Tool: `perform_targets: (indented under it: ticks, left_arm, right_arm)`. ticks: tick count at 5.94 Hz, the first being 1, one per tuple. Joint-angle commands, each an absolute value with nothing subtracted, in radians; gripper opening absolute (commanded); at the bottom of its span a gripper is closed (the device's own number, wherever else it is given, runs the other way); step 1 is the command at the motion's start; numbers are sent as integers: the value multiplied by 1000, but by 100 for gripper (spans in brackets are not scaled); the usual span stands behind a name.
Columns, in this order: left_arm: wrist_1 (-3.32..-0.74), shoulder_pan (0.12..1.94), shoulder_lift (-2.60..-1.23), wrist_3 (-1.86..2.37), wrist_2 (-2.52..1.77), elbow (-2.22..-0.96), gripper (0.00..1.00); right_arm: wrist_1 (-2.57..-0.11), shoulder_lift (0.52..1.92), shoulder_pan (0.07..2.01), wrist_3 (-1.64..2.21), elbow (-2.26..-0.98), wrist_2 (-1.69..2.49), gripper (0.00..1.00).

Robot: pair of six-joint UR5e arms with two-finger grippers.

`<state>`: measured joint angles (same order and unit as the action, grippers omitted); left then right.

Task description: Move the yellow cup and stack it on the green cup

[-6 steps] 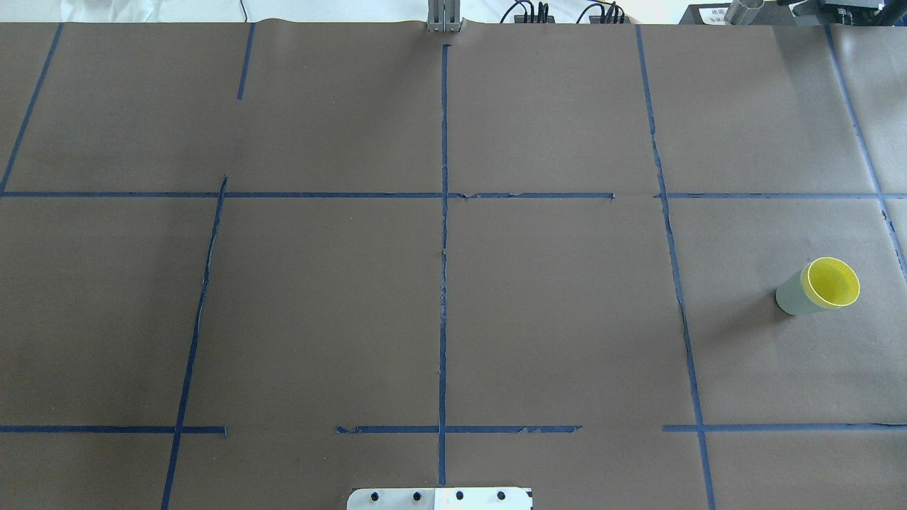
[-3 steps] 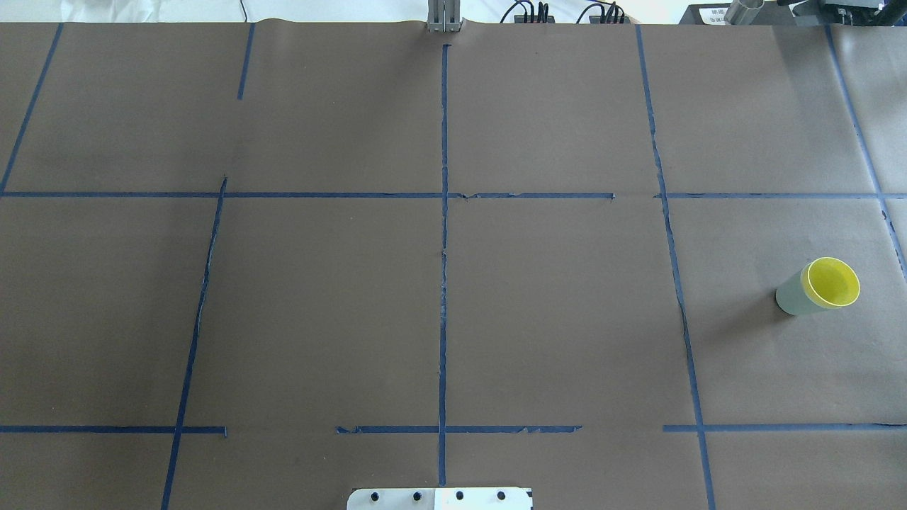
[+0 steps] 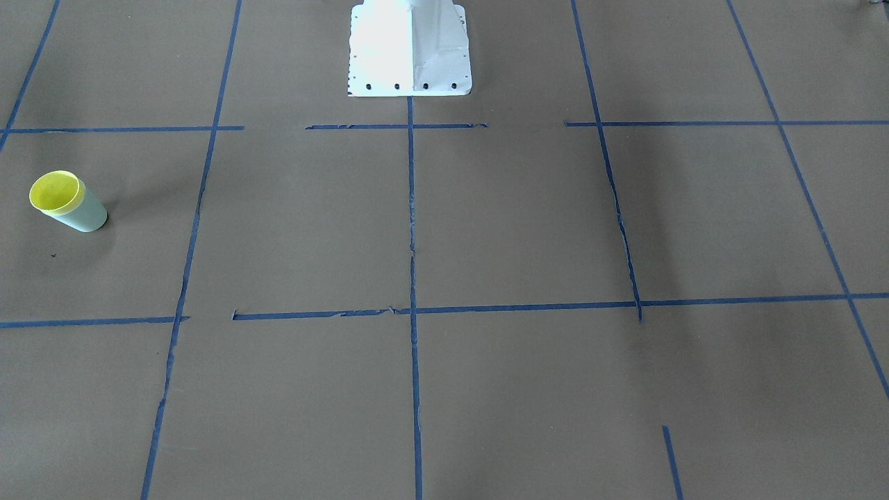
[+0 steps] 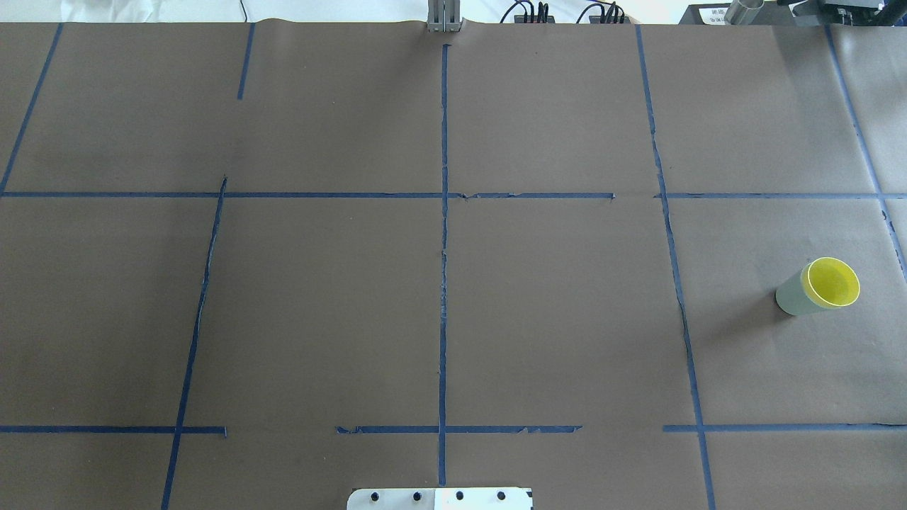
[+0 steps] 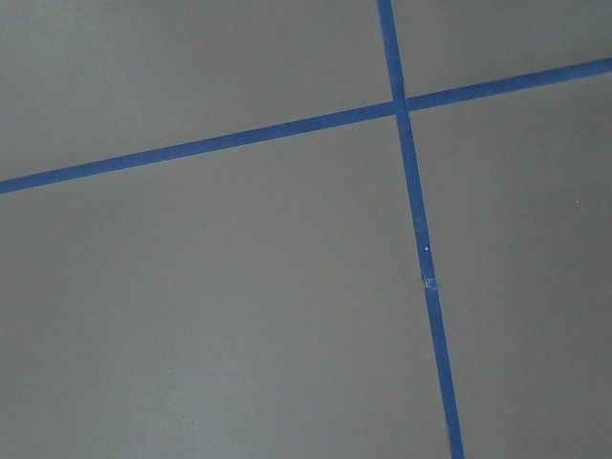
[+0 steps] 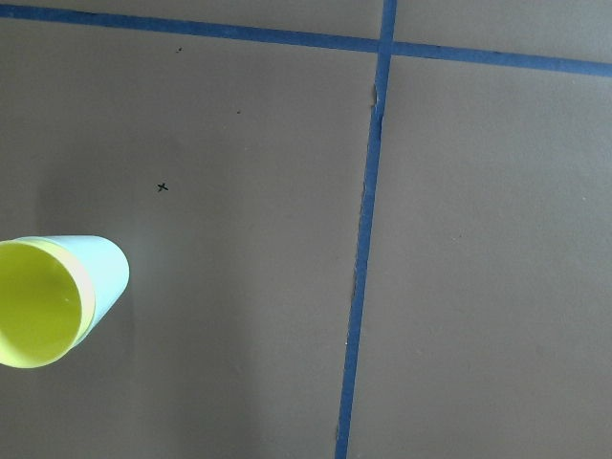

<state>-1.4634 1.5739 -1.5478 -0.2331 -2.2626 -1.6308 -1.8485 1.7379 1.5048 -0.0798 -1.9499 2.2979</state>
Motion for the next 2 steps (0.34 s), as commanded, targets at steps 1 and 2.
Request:
perform_targets:
  ticks: [1,2]
  left_arm:
    - [-1463,1574,-1548,-233,-2263,-1631,100]
    - [-1463,1574,-1548,-233,-2263,-1631,100]
  right_arm:
    - [-1848,1738,1505,-80,-1948,2298,100]
    - [-1850,1738,1505,-80,-1948,2299,100]
